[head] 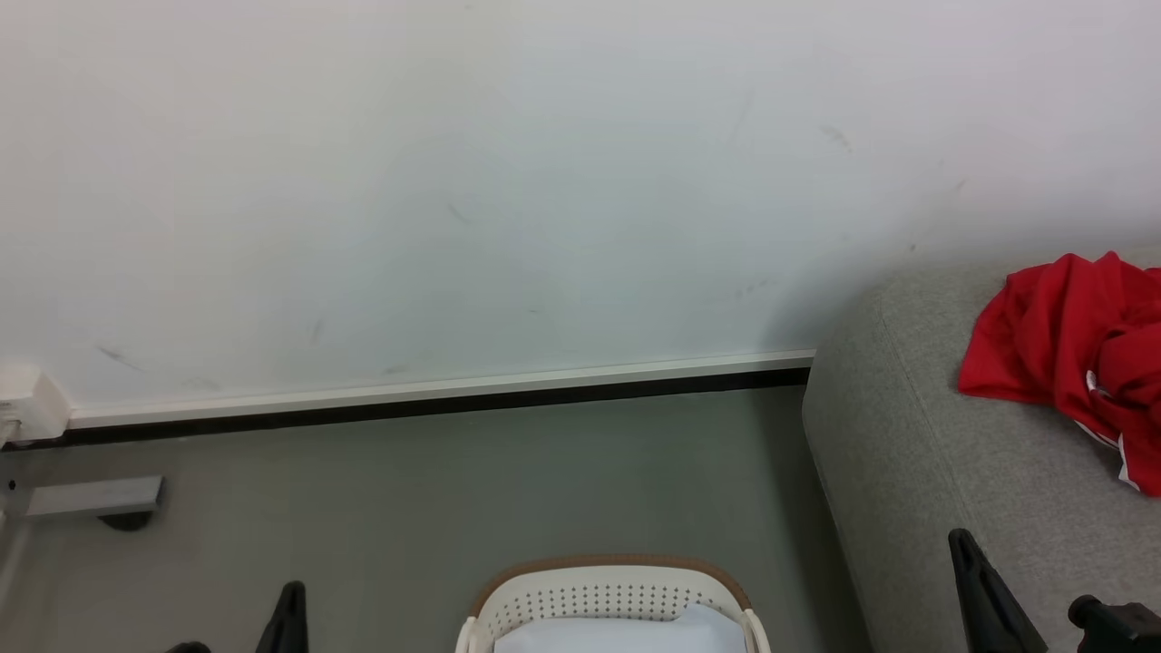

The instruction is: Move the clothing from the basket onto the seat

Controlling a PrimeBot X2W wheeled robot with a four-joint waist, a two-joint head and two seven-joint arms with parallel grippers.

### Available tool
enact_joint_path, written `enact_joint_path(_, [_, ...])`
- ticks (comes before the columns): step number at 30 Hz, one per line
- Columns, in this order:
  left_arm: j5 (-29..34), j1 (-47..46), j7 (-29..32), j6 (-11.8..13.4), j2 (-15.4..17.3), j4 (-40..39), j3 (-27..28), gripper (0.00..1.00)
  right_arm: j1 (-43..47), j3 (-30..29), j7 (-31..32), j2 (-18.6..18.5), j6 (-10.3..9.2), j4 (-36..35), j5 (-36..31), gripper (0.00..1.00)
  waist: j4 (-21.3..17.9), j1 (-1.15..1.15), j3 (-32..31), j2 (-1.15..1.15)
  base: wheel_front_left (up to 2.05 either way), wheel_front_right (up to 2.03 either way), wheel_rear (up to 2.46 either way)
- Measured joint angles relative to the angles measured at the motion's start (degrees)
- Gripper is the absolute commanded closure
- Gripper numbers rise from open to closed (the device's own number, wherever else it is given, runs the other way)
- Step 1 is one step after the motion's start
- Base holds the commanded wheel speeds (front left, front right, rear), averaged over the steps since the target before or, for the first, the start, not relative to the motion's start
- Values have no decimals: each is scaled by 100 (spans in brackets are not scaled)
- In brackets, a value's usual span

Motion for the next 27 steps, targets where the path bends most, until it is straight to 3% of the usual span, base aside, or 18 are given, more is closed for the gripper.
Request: enact_joint_path(27, [-2312, -218, 626, -119, -70, -157, 171, 100, -112, -475, 605, 180, -1, -49, 2190, 100, 55, 0, 36, 0, 0, 0, 0])
